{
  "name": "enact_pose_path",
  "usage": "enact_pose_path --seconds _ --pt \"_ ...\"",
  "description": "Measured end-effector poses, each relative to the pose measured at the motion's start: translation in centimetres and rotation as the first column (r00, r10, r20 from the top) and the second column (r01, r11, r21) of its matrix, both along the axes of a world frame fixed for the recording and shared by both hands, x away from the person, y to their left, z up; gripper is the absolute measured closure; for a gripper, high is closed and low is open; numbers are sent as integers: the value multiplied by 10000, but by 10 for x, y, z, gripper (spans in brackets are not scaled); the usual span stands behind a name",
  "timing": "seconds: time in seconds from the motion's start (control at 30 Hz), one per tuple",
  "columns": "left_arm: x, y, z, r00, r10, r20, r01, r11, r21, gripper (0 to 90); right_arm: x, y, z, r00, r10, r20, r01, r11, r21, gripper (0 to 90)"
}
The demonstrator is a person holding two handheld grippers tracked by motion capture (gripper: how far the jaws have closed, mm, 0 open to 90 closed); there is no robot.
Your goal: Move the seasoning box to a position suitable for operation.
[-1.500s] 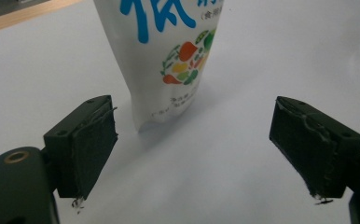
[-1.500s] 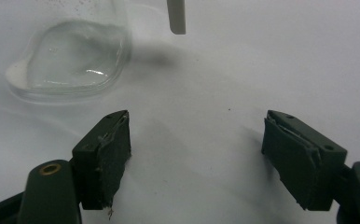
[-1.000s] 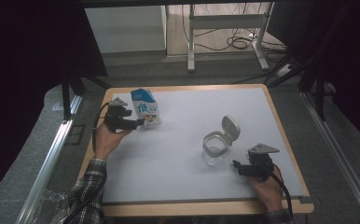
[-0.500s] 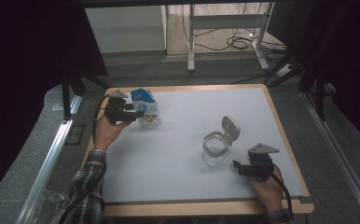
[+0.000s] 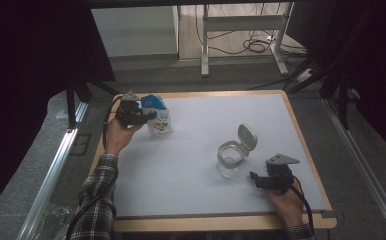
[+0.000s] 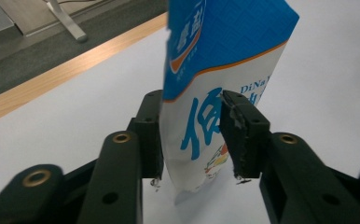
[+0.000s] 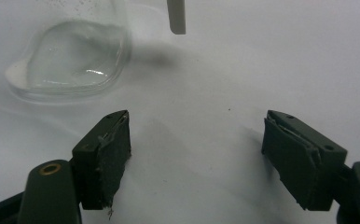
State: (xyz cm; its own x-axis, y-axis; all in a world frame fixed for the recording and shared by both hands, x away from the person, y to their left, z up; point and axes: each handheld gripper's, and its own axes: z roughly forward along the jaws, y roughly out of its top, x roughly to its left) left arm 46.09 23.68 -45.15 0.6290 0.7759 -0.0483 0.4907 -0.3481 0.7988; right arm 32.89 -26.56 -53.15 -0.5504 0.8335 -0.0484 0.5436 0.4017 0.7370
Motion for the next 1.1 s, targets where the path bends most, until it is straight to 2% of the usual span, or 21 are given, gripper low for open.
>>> enact_pose_path --seconds 0.13,0.27,0.5,0.6,0.8,1.1 --pt "1 3 0 9998 -208 -45 207 9997 -151 674 0 0 0 10000 4 10 -4 10000 -5 241" --pt "1 6 0 9991 -405 -140 397 9979 -507 767 0 0 0 10000 1 0 -1 10000 1 241" --pt "-3 3 1 9981 -591 -173 586 9980 -252 875 0 0 0 10000 1 1 -1 10000 3 241" --pt "-4 2 2 9975 -679 -175 676 9975 -208 885 0 0 0 10000 1 4 -1 10000 4 241" --pt "-5 2 2 9969 -702 -352 680 9958 -621 887 0 0 0 10000 -1 10 1 10000 3 241" --pt "-13 -1 1 9980 -601 -185 584 9948 -830 895 0 0 0 10000 1 -3 -1 10000 12 241"
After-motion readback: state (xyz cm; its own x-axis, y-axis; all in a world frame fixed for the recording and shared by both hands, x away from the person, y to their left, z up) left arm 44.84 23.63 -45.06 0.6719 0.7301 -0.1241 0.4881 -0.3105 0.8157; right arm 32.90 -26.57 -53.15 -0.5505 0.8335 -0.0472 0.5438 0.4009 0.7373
